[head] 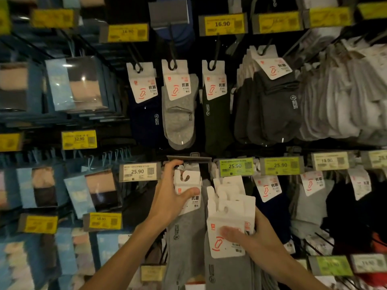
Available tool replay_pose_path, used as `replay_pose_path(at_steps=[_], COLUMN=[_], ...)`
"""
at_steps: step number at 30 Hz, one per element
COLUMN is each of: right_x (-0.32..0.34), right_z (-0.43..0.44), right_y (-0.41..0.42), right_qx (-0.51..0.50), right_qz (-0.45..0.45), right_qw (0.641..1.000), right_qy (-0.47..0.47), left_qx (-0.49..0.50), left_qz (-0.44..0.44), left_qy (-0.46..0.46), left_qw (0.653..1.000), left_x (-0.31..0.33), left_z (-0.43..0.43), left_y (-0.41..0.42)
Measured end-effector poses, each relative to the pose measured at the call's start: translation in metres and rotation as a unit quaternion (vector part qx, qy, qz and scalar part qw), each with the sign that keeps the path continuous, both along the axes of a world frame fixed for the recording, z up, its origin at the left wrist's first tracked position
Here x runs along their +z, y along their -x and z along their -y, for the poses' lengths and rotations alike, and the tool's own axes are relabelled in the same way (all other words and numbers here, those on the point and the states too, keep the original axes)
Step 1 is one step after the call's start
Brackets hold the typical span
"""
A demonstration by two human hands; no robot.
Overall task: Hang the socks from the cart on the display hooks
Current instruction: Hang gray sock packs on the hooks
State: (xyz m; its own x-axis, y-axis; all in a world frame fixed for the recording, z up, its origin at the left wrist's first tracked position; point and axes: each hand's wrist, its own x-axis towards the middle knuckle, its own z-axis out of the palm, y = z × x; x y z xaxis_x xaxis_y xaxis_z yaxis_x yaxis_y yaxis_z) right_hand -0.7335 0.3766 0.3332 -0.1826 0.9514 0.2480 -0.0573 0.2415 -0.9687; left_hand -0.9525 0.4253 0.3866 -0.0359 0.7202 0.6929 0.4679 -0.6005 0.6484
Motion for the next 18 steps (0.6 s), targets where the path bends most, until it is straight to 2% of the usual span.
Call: replay_pose_path(at_steps=[7,18], right_x=[0.006,0.013], right_z=[0.001,0.002], right_y=[0.0,0.0], right_qx=[-0.001,-0.025], right_qz=[0.007,0.011], right_qw=[1.0,0.999], right_qy=[0.0,-0.019], left_qx=[0.043,0.208], left_qz=[-0.008,-0.095], left_qy=[-0.04,-0.084], left_qw=[0.998,0.97], left_x=[-0.002,-0.026], left_z=[-0.013,-0.024], left_y=[0.0,-0.012])
